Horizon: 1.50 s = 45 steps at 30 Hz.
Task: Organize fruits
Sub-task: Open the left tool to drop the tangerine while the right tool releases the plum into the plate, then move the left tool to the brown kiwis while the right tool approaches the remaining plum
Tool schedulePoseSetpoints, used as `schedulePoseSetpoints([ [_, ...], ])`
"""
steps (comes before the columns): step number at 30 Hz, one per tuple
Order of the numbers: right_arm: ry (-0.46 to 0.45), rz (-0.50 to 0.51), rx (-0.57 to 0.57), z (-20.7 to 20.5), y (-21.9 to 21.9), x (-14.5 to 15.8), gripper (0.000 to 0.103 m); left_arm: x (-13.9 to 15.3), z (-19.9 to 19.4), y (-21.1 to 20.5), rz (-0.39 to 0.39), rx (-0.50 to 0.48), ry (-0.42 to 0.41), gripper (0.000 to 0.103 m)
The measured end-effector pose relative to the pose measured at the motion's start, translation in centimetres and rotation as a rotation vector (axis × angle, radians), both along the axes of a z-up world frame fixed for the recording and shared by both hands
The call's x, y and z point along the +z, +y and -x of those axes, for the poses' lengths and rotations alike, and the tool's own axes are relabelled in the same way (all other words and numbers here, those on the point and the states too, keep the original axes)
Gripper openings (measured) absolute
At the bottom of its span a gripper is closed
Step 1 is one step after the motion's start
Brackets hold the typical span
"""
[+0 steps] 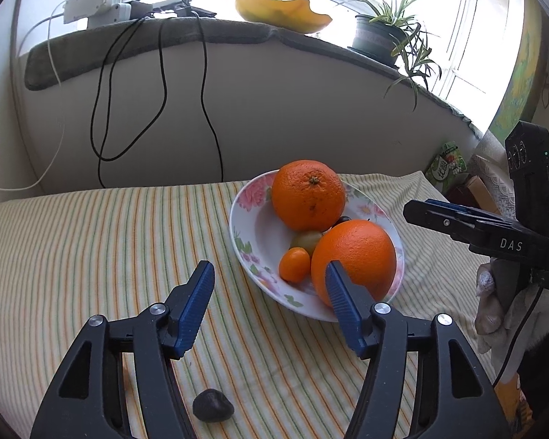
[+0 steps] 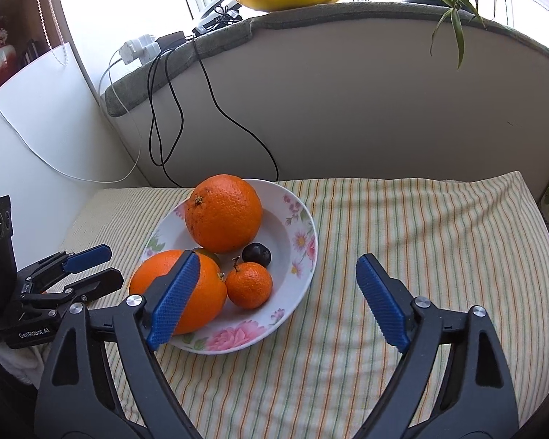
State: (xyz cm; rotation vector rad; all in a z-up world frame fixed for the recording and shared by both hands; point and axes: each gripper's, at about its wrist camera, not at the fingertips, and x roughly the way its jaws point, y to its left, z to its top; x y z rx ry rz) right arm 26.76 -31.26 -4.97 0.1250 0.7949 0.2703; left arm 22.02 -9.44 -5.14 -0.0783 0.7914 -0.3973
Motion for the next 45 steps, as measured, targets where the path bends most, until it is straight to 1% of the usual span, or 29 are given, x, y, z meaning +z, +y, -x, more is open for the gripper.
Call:
schedulePoseSetpoints([
  [1, -0.002, 0.003, -0.003, 0.2, 0.1, 0.1, 0.090, 0.0, 0.2, 0.1, -0.011, 0.005, -0.002, 0.068],
  [6, -0.021, 0.013, -0.010, 1.3, 0.5, 0.8, 0.090, 0.4, 1.4, 0.7, -0.056, 0.021, -0.025, 0.069],
  [10, -0.043, 0.024, 0.000, 2.4, 1.4, 1.5, 0.090, 0.8, 2.5, 1.8, -0.074, 0.030, -0.044, 0.069],
  [15, -0.076, 0.011, 0.037, 3.9, 2.6, 2.5, 0.090, 1.4, 3.8, 4.0, -0.064, 0.066, -0.053, 0.069],
  [18, -0.086, -0.003, 0.058, 4.8, 3.5, 2.9, 0.090, 1.7, 4.7, 5.1, -0.072, 0.089, -0.066, 0.069],
  [24, -0.113, -0.006, 0.117, 6.8, 5.8, 3.7, 0.090, 1.9, 6.5, 8.0, -0.048, 0.135, -0.073, 0.069],
  [28, -0.122, 0.000, 0.158, 8.0, 7.5, 3.9, 0.090, 1.5, 8.2, 10.0, -0.056, 0.180, -0.080, 0.069],
  [33, -0.127, 0.009, 0.206, 8.9, 9.7, 3.7, 0.090, 0.3, 9.7, 12.3, -0.063, 0.217, -0.061, 0.068],
  [34, -0.126, 0.007, 0.215, 9.0, 10.0, 3.6, 0.090, 0.1, 9.9, 12.7, -0.059, 0.223, -0.058, 0.067],
  [35, -0.124, 0.006, 0.223, 9.1, 10.4, 3.4, 0.090, -0.1, 10.0, 13.1, -0.055, 0.229, -0.053, 0.062],
  [36, -0.123, 0.006, 0.232, 9.2, 10.8, 3.3, 0.089, -0.2, 10.1, 13.4, -0.051, 0.232, -0.048, 0.060],
  [38, -0.116, 0.015, 0.254, 9.3, 11.8, 3.0, 0.082, -0.5, 10.1, 13.6, -0.046, 0.229, -0.042, 0.056],
  [39, -0.109, 0.019, 0.267, 9.3, 12.3, 2.8, 0.081, -0.6, 10.0, 13.6, -0.045, 0.225, -0.038, 0.054],
  [42, -0.083, 0.034, 0.302, 9.2, 13.8, 2.0, 0.071, -0.8, 9.8, 13.5, -0.019, 0.208, -0.030, 0.046],
  [43, -0.074, 0.045, 0.315, 9.2, 14.4, 1.6, 0.065, -0.9, 9.6, 13.4, -0.010, 0.199, -0.027, 0.044],
  [44, -0.065, 0.055, 0.325, 9.1, 14.9, 1.2, 0.061, -1.0, 9.5, 13.1, -0.007, 0.188, -0.023, 0.043],
  [45, -0.056, 0.066, 0.336, 9.0, 15.4, 0.7, 0.060, -1.2, 9.3, 12.9, -0.010, 0.177, -0.019, 0.043],
])
